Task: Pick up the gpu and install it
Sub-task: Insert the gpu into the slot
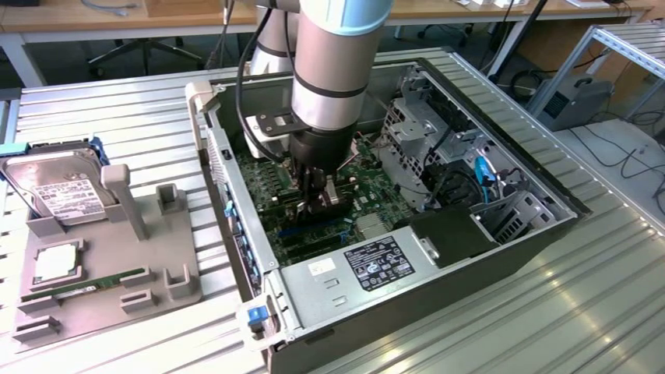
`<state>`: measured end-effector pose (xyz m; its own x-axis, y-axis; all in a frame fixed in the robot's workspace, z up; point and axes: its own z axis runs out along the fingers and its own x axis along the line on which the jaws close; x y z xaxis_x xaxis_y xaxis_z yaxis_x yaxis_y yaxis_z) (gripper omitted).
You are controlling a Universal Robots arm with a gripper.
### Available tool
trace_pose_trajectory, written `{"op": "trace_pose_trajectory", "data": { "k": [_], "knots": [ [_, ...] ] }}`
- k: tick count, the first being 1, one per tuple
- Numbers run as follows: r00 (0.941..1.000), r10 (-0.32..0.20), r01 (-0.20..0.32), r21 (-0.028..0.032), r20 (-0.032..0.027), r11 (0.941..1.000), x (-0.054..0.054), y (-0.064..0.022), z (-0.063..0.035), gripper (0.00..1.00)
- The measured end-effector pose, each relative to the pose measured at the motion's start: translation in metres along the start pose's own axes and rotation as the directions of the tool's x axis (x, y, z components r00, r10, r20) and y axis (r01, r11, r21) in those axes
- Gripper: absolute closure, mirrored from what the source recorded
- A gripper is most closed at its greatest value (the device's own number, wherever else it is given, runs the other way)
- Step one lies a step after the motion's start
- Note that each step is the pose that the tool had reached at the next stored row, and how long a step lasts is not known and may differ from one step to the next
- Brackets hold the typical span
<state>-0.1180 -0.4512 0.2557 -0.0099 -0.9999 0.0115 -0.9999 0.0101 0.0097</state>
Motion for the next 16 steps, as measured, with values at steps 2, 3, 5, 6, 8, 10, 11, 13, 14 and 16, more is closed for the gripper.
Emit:
{"op": "trace_pose_trajectory", "data": {
  "k": [2, 3, 5, 6, 8, 10, 11, 13, 14, 16],
  "knots": [
    [1.0, 0.0, 0.0, 0.0001, 0.0002, 1.0, 0.0, 0.0, 0.0001, 0.72],
    [1.0, 0.0, 0.0, 0.0, -0.0001, 1.0, 0.0, 0.0, 0.0, 0.67],
    [1.0, 0.0, 0.0, -0.0001, -0.0003, 1.0, 0.0, 0.0, -0.0001, 0.6],
    [1.0, 0.0, 0.0, -0.0002, -0.0007, 1.0, 0.0, 0.0, -0.0001, 0.6],
    [1.0, 0.0, 0.0, -0.0003, -0.0033, 1.0, 0.0, 0.0001, -0.0009, 0.6],
    [1.0, 0.0, 0.0, -0.0002, -0.0053, 1.0, -0.003, 0.0002, -0.0089, 0.6],
    [1.0, 0.0, 0.0, 0.0, -0.0056, 1.0, -0.004, 0.0002, -0.0142, 0.6],
    [1.0, 0.0, 0.0, -0.0001, -0.0059, 1.0, -0.006, 0.0003, -0.0231, 0.6],
    [1.0, 0.0, 0.0, 0.0, -0.0064, 1.0, -0.007, 0.0004, -0.0275, 0.6],
    [1.0, 0.0, 0.0, 0.0, -0.0066, 1.0, -0.009, 0.0004, -0.0319, 0.6]
  ]
}}
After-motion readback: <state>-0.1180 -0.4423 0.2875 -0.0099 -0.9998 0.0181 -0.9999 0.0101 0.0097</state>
